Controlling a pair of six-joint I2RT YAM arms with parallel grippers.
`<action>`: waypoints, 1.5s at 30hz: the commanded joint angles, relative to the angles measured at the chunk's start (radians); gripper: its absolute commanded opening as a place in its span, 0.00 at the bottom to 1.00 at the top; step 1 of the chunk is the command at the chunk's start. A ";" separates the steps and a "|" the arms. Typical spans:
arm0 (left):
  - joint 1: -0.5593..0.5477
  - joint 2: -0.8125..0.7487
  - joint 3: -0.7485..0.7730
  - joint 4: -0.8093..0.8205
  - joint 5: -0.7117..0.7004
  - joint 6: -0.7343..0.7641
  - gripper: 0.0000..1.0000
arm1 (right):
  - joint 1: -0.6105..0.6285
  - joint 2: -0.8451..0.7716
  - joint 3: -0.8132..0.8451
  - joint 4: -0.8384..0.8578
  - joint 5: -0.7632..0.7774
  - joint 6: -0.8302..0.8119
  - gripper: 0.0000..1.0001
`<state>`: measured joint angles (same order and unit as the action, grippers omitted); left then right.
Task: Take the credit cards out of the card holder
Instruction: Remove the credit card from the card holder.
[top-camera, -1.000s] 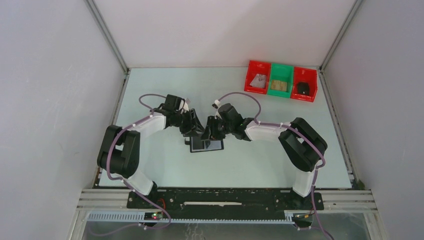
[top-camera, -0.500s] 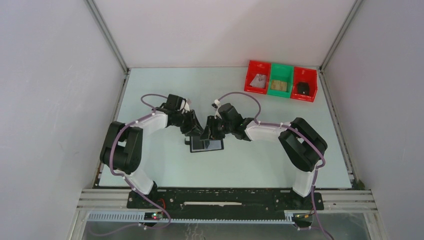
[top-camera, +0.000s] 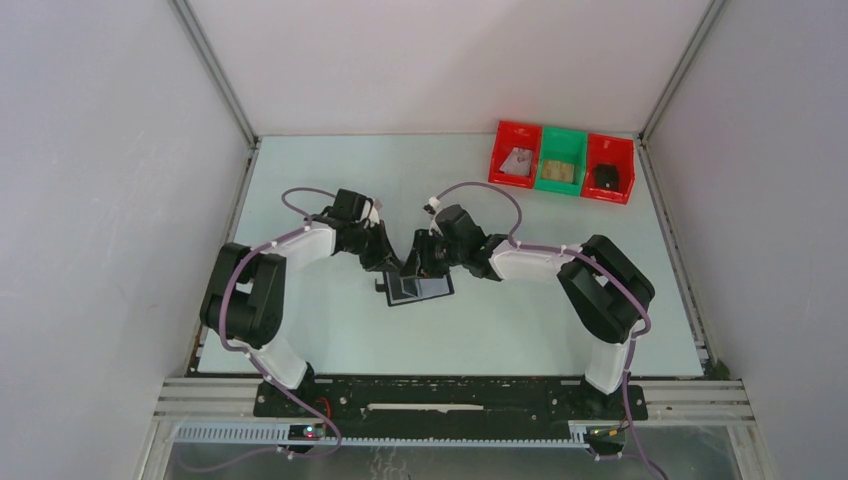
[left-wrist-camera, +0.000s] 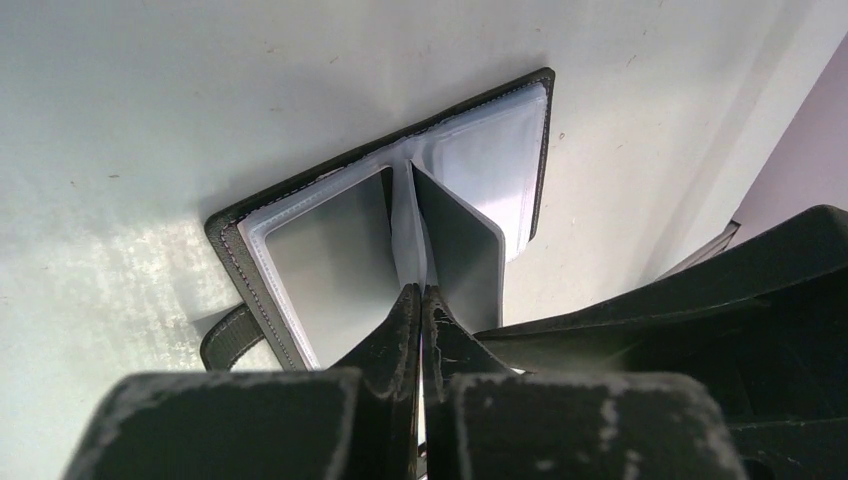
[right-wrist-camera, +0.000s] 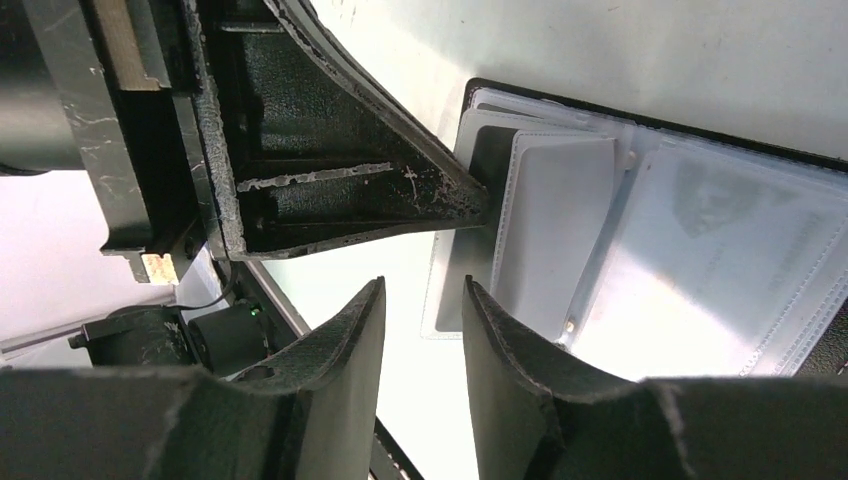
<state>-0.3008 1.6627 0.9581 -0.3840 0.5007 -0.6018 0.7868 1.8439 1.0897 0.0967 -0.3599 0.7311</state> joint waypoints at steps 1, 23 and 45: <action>-0.002 -0.013 0.043 -0.010 -0.012 0.018 0.00 | -0.013 0.006 0.027 -0.045 0.056 0.004 0.43; -0.001 -0.040 0.050 -0.054 -0.066 0.039 0.18 | -0.057 -0.018 -0.034 -0.120 0.172 0.029 0.40; -0.079 -0.140 -0.003 0.048 -0.079 -0.074 0.45 | -0.147 -0.058 -0.071 -0.040 0.084 0.037 0.25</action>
<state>-0.3717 1.5108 0.9615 -0.4435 0.3710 -0.6102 0.6460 1.8240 1.0214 0.0036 -0.2478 0.7532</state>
